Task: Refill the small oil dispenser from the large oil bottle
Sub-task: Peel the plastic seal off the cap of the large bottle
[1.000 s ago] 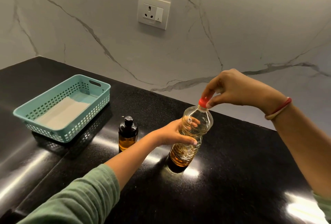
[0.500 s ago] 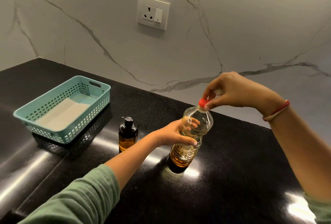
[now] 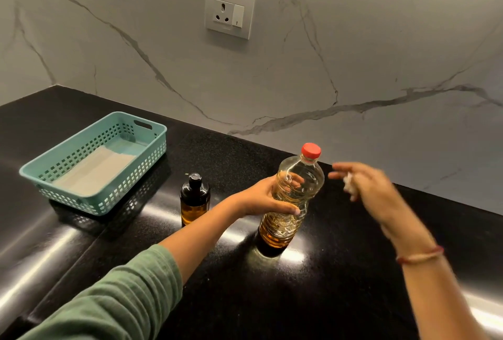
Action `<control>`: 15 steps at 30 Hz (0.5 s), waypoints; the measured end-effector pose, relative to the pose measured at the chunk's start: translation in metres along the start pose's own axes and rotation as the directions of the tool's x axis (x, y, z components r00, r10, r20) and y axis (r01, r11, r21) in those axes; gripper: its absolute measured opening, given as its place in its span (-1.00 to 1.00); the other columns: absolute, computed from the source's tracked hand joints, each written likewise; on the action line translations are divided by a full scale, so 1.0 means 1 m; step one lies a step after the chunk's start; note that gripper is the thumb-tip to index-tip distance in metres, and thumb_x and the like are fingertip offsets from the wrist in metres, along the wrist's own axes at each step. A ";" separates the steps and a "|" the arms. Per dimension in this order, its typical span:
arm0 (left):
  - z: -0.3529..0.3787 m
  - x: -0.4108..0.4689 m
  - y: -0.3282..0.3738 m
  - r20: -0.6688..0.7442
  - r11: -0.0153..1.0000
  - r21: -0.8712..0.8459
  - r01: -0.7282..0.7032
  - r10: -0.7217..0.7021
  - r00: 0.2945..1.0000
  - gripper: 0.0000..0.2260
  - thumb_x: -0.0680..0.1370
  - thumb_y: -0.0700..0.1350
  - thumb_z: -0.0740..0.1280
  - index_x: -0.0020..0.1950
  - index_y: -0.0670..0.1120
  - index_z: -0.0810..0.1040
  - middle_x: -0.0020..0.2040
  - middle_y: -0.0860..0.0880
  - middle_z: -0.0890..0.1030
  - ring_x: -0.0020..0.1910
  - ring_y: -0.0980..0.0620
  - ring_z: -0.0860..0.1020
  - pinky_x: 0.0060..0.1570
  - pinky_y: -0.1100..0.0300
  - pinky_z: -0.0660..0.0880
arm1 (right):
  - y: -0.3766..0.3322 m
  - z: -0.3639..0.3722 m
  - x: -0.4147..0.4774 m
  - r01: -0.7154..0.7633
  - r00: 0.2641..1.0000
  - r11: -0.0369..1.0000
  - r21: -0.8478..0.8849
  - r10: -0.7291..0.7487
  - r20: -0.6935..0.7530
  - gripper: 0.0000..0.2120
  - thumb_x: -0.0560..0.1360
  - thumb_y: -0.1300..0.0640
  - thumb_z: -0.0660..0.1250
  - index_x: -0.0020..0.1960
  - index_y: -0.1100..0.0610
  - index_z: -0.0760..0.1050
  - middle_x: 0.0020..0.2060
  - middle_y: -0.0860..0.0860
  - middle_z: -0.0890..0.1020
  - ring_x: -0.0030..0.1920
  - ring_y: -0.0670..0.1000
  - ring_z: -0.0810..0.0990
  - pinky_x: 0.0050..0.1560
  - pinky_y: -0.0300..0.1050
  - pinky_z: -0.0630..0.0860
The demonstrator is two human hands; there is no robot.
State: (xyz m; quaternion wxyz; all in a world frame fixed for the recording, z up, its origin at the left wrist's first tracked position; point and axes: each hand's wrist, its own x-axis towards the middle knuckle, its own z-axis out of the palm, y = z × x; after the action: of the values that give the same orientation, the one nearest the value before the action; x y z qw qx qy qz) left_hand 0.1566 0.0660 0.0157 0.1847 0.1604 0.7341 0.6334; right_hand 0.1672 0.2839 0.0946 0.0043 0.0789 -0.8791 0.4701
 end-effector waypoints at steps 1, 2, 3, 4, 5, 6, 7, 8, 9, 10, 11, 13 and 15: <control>0.000 0.000 0.000 -0.003 1.000 0.001 0.003 -0.003 1.000 -0.52 0.44 -0.26 0.47 0.27 0.04 0.42 0.12 0.08 0.57 0.09 0.20 0.56 -0.02 0.40 0.49 | 0.017 0.015 -0.011 -0.019 0.998 1.000 0.025 0.021 -0.067 -0.71 0.59 0.30 0.11 0.19 0.02 0.46 0.10 0.15 0.62 -0.24 -0.12 0.49 -0.33 -0.36 0.45; 0.000 0.000 -0.001 -0.004 1.000 0.003 0.007 -0.007 1.000 -0.52 0.44 -0.26 0.47 0.28 0.03 0.42 0.11 0.08 0.58 0.09 0.20 0.56 -0.02 0.39 0.49 | 0.031 0.030 -0.024 -0.017 0.993 0.999 0.047 0.022 -0.115 -0.67 0.59 0.32 0.15 0.25 0.01 0.43 0.15 0.08 0.60 -0.20 -0.14 0.55 -0.28 -0.38 0.49; 0.000 0.000 -0.001 -0.003 1.000 0.006 0.010 -0.010 1.000 -0.53 0.45 -0.26 0.47 0.29 0.01 0.42 0.10 0.08 0.58 0.08 0.21 0.56 -0.03 0.39 0.50 | 0.040 0.046 -0.037 -0.008 0.989 0.995 0.097 0.022 -0.147 -0.62 0.57 0.29 0.22 0.33 -0.01 0.38 0.19 -0.02 0.55 -0.13 -0.17 0.59 -0.21 -0.40 0.52; 0.000 0.000 -0.001 -0.002 1.000 0.010 0.013 -0.013 1.000 -0.53 0.45 -0.26 0.47 0.28 0.01 0.43 0.09 0.08 0.59 0.07 0.23 0.57 -0.04 0.40 0.50 | 0.044 0.061 -0.050 -0.018 0.985 0.986 0.167 0.046 -0.169 -0.54 0.54 0.26 0.29 0.37 -0.06 0.33 0.19 -0.13 0.50 -0.07 -0.19 0.61 -0.17 -0.40 0.53; 0.000 0.001 -0.001 -0.003 1.000 0.014 0.016 -0.016 1.000 -0.54 0.45 -0.25 0.47 0.27 0.01 0.43 0.08 0.09 0.59 0.06 0.25 0.57 -0.06 0.43 0.50 | 0.045 0.073 -0.061 -0.030 0.977 0.968 0.249 0.081 -0.195 -0.48 0.50 0.26 0.35 0.35 -0.11 0.31 0.16 -0.17 0.47 -0.04 -0.18 0.62 -0.15 -0.38 0.54; 0.001 0.001 -0.001 -0.004 1.000 0.018 0.019 -0.019 1.000 -0.55 0.45 -0.25 0.47 0.26 0.02 0.44 0.06 0.10 0.60 0.04 0.26 0.57 -0.07 0.45 0.49 | 0.044 0.082 -0.068 -0.015 0.966 0.950 0.313 0.095 -0.241 -0.48 0.46 0.27 0.39 0.29 -0.11 0.33 0.09 -0.13 0.49 -0.04 -0.15 0.63 -0.12 -0.34 0.56; 0.001 0.001 -0.001 -0.005 0.999 0.022 0.023 -0.023 1.000 -0.56 0.45 -0.25 0.47 0.26 0.02 0.44 0.06 0.11 0.60 0.03 0.27 0.58 -0.08 0.45 0.49 | 0.043 0.089 -0.071 0.025 0.950 0.939 0.344 0.085 -0.300 -0.53 0.43 0.28 0.42 0.21 -0.08 0.37 0.01 -0.07 0.54 -0.06 -0.12 0.64 -0.09 -0.30 0.58; 0.001 0.001 -0.001 -0.005 0.999 0.026 0.028 -0.028 1.000 -0.56 0.45 -0.24 0.47 0.26 0.01 0.44 0.05 0.11 0.60 0.03 0.26 0.58 -0.08 0.45 0.49 | 0.041 0.093 -0.072 0.076 0.932 0.933 0.352 0.059 -0.358 -0.60 0.40 0.29 0.44 0.13 -0.03 0.42 -0.07 -0.02 0.58 -0.08 -0.10 0.64 -0.07 -0.27 0.59; 0.001 0.001 -0.001 -0.006 0.999 0.030 0.032 -0.032 0.999 -0.56 0.45 -0.24 0.47 0.27 -0.01 0.43 0.06 0.10 0.59 0.04 0.24 0.57 -0.07 0.43 0.50 | 0.038 0.096 -0.072 0.125 0.913 0.925 0.358 0.034 -0.406 -0.65 0.38 0.29 0.46 0.07 0.02 0.46 -0.14 -0.01 0.61 -0.11 -0.08 0.65 -0.07 -0.27 0.59; 0.001 0.001 -0.001 -0.008 0.999 0.034 0.034 -0.033 0.999 -0.55 0.46 -0.24 0.46 0.29 -0.03 0.43 0.07 0.09 0.59 0.06 0.22 0.57 -0.06 0.40 0.50 | 0.036 0.099 -0.070 0.160 0.900 0.918 0.364 0.016 -0.435 -0.70 0.37 0.28 0.47 0.03 0.06 0.50 -0.18 -0.01 0.64 -0.12 -0.07 0.65 -0.08 -0.27 0.59; 0.001 0.001 -0.002 -0.010 0.999 0.033 0.035 -0.034 0.999 -0.54 0.46 -0.25 0.46 0.32 -0.05 0.42 0.09 0.08 0.59 0.07 0.20 0.57 -0.03 0.37 0.51 | 0.035 0.101 -0.069 0.183 0.891 0.916 0.357 -0.001 -0.453 -0.73 0.36 0.27 0.47 0.01 0.09 0.53 -0.19 -0.02 0.65 -0.12 -0.07 0.65 -0.08 -0.26 0.58; 0.000 0.000 -0.002 -0.005 0.999 0.023 0.036 -0.036 0.999 -0.52 0.46 -0.27 0.45 0.34 -0.07 0.42 0.11 0.04 0.59 0.11 0.17 0.57 0.05 0.30 0.50 | 0.039 0.106 -0.066 0.225 0.887 0.922 0.314 -0.060 -0.458 -0.80 0.39 0.28 0.45 -0.02 0.09 0.58 -0.18 -0.05 0.66 -0.10 -0.06 0.65 -0.07 -0.24 0.57; -0.001 0.000 0.000 0.018 0.999 0.023 0.030 -0.030 0.999 -0.51 0.45 -0.27 0.46 0.33 -0.03 0.41 0.12 0.04 0.59 0.12 0.17 0.57 0.06 0.31 0.50 | 0.047 0.109 -0.065 0.262 0.890 0.927 0.270 -0.124 -0.439 -0.79 0.40 0.34 0.43 -0.04 0.09 0.61 -0.16 -0.04 0.67 -0.06 -0.06 0.64 -0.04 -0.24 0.58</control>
State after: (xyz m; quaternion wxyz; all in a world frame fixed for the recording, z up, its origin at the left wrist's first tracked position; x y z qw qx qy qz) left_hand 0.1565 0.0652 0.0158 0.1992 0.1571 0.7420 0.6206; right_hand 0.2319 0.2280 -0.0100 0.2248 0.0652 -0.7569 0.6102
